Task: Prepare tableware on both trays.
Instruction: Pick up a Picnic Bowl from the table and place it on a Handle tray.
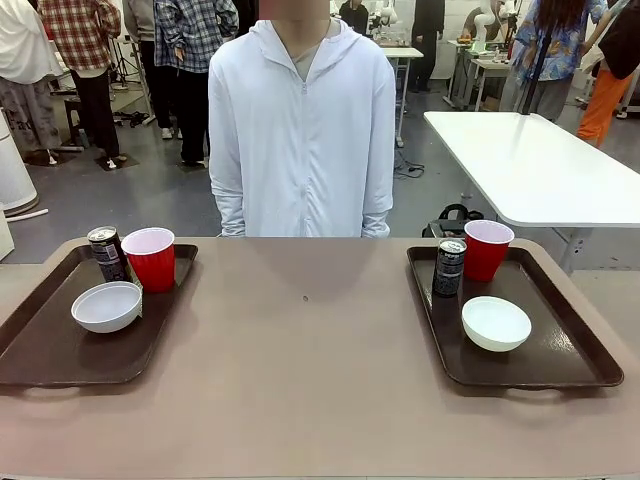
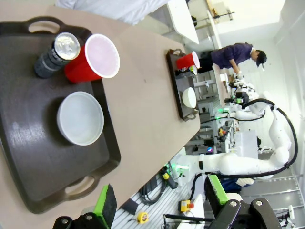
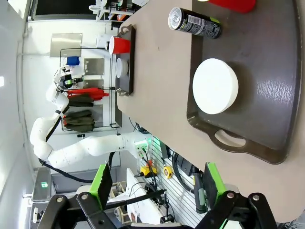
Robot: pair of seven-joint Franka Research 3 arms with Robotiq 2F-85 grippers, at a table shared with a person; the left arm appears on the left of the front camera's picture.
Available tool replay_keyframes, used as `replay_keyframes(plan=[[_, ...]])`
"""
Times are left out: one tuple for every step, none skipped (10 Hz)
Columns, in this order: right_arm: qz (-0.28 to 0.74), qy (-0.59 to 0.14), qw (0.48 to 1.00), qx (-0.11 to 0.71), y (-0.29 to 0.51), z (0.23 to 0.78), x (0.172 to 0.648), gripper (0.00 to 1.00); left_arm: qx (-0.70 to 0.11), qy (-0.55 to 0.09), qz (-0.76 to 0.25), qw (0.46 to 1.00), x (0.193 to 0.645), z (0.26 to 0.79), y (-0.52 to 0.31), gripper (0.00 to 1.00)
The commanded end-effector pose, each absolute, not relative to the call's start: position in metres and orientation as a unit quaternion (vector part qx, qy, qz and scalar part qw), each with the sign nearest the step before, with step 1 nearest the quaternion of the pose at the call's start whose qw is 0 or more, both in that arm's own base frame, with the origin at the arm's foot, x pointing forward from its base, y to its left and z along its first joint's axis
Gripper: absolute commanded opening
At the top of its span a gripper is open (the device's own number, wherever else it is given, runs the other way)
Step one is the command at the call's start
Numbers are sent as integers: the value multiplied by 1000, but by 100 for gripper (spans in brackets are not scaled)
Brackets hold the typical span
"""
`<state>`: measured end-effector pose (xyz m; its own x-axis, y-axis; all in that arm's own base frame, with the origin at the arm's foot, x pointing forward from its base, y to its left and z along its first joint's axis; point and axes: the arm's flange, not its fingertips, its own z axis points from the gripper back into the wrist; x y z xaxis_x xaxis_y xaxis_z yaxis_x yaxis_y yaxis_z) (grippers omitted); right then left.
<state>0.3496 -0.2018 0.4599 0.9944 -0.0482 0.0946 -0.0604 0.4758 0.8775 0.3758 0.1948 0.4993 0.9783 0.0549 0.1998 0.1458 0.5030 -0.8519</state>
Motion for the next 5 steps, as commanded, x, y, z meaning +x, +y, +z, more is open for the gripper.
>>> replay_keyframes(plan=[[5, -49, 856, 514, -203, 458, 348, 100, -500, -106, -35, 859, 375, 500, 197, 100], [5, -49, 856, 514, -203, 458, 348, 100, -500, -106, -35, 859, 375, 500, 197, 100], [5, -49, 856, 514, -203, 458, 348, 100, -500, -106, -35, 859, 375, 500, 197, 100], [5, -49, 856, 514, -203, 458, 348, 100, -500, -106, -35, 859, 375, 500, 197, 100], [5, -49, 856, 514, -203, 458, 348, 100, -500, -106, -35, 859, 375, 500, 197, 100]])
